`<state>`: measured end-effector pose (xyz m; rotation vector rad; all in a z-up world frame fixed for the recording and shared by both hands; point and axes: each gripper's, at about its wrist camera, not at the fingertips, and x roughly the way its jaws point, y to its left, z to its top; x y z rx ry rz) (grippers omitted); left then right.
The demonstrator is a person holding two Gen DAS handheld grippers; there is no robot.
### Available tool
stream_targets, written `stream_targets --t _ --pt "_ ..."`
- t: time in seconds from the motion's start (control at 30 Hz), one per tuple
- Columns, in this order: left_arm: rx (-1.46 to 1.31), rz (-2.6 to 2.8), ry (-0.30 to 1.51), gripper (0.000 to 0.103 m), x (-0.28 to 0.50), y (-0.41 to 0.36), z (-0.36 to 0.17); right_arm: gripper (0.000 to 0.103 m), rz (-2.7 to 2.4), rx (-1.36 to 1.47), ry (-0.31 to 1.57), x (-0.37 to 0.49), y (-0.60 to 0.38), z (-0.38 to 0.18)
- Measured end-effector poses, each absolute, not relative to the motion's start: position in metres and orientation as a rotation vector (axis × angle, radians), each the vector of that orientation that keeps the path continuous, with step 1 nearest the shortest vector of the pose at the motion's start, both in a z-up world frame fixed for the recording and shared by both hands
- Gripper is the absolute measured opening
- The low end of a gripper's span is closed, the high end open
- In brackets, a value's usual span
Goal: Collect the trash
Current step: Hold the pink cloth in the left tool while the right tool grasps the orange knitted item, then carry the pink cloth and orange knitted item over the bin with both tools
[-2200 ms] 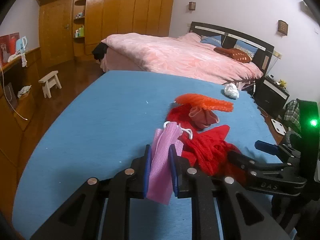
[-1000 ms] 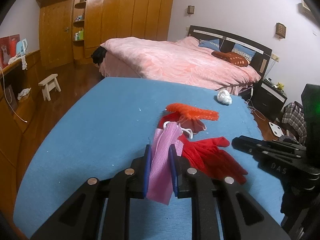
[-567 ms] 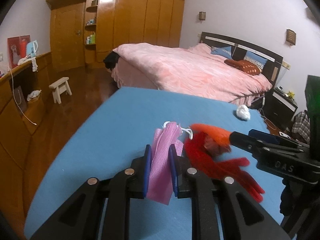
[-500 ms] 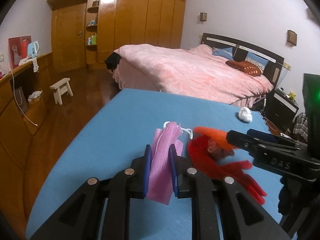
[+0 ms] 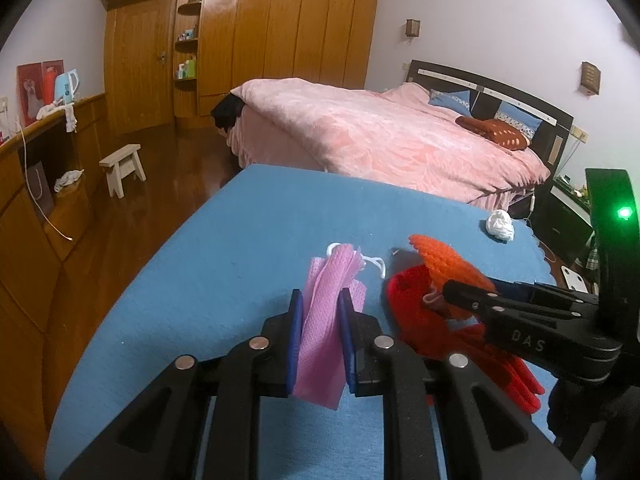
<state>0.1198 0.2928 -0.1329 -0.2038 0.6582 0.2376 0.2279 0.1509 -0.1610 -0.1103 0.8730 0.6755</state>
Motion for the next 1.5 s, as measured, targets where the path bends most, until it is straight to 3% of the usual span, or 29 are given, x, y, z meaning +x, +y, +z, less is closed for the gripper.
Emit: stream_targets --t 0.13,0.77,1.5 --pt "-0.201 0.232 0.658 0.018 0.121 0.291 -0.131 0.021 0.704 -0.117 0.869 0.222 0.147 -0.158" --pt "-0.173 0.165 0.618 0.018 0.113 0.250 -0.098 0.021 0.732 -0.037 0.746 0.184 0.095 -0.095" --pt "-0.127 -0.042 0.578 0.018 0.112 0.131 -0.062 0.021 0.555 0.007 0.663 0.135 -0.044 -0.053"
